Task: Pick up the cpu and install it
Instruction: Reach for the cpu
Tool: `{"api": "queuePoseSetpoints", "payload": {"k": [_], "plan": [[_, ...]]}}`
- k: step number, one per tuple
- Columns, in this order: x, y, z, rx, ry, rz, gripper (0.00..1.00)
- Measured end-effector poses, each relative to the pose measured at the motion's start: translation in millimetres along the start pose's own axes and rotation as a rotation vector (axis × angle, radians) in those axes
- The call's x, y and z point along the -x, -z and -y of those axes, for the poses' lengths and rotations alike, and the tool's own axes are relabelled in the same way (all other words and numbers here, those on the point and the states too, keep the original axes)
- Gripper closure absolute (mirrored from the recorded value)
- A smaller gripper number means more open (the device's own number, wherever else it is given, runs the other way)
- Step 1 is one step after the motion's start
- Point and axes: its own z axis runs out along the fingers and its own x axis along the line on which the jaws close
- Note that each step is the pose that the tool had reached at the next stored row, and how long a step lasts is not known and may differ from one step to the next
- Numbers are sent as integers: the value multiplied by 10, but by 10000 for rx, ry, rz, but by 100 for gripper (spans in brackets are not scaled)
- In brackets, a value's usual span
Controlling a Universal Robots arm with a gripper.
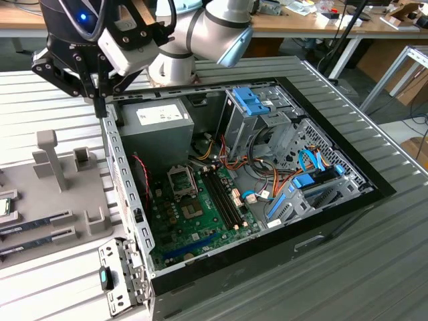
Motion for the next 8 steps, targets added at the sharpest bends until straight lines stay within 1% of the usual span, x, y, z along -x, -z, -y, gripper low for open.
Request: {"api": "queuePoseSetpoints", "payload": {"k": [8], "plan": [[-72, 2, 6, 0, 1, 0, 89]]}}
